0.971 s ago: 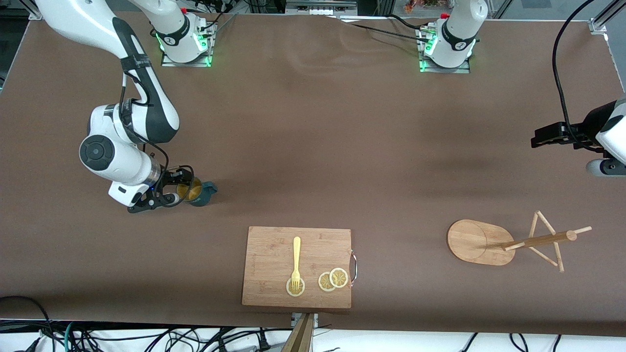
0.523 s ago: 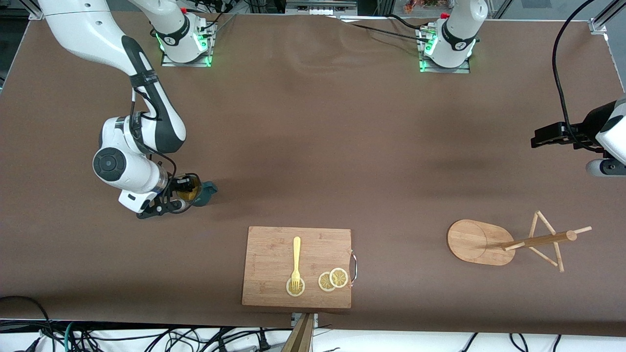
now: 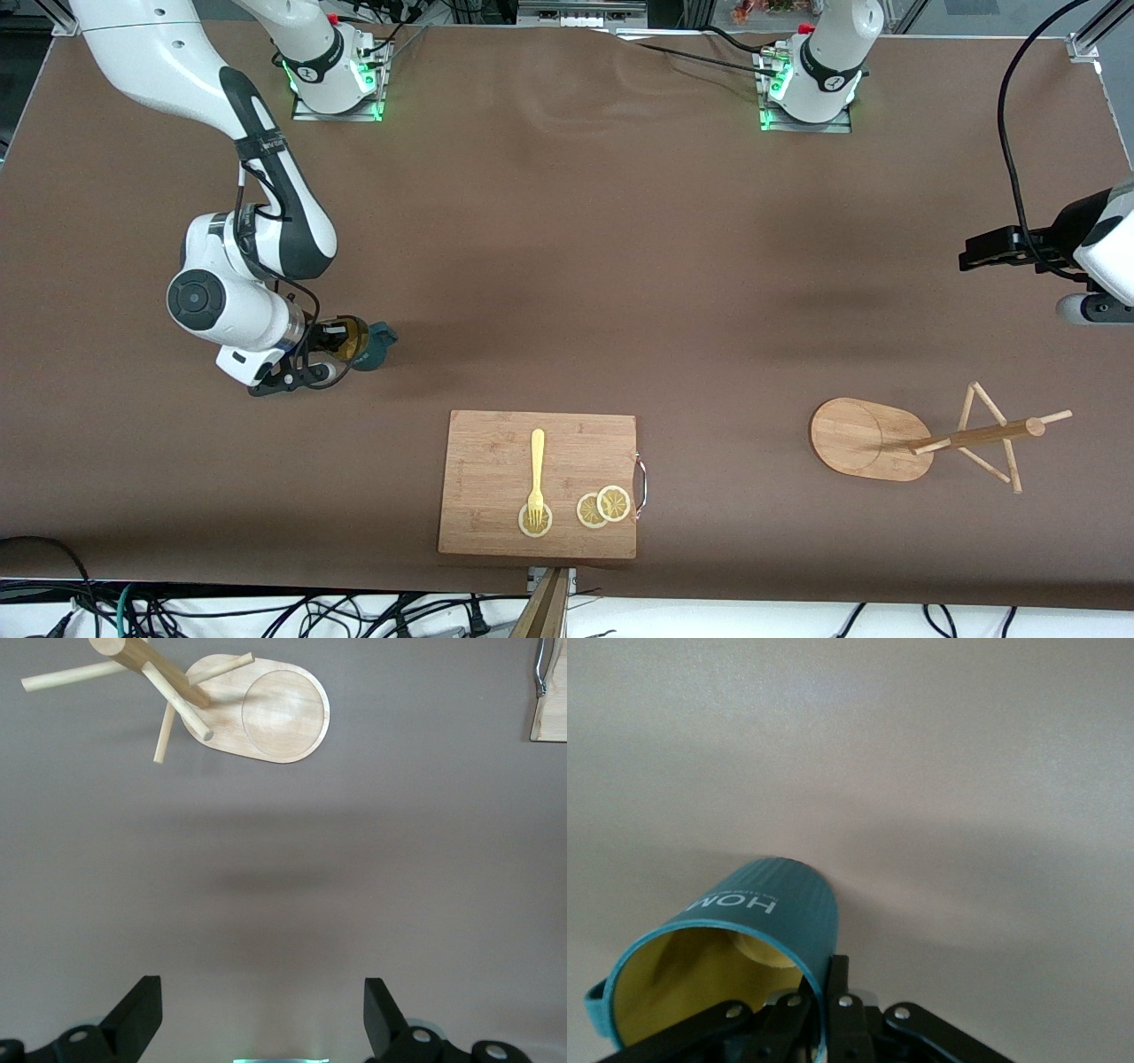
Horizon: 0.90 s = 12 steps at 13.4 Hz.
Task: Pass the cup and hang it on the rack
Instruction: 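Carry the teal mug with the right gripper toward the left gripper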
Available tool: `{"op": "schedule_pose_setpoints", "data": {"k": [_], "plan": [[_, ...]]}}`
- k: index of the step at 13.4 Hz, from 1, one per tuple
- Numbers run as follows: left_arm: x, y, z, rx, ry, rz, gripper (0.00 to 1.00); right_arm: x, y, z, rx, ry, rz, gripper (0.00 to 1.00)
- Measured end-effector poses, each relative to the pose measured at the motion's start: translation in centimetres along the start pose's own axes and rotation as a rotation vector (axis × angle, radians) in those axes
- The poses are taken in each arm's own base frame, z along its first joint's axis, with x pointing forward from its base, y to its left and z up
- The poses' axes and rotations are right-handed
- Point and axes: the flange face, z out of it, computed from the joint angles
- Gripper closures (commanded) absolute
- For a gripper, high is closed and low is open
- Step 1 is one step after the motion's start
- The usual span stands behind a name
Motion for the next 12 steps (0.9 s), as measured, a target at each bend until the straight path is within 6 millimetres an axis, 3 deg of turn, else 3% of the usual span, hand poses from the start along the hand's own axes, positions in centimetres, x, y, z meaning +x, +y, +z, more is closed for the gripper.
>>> {"op": "schedule_pose_setpoints", "data": {"k": [2,4,9,12], "plan": [[0.0,0.0,0.0,0.000,0.000,0.000,0.00,0.2,-0.8,-0.2,0.013,0.006,0.005,1.00],[0.0,0.0,0.0,0.000,0.000,0.001,0.00,1.0,-3.6,-1.2,0.025,0.015,0.047,1.00],[0.0,0.1,0.0,0.000,0.000,0.002,0.00,2.0,-15.4,-5.1,0.018,-0.007,0.169,1.00],[0.0,0.1,0.0,0.000,0.000,0.002,0.00,1.1,-25.0,-5.4,0.008,-0.012,0.254,1.00]]}}
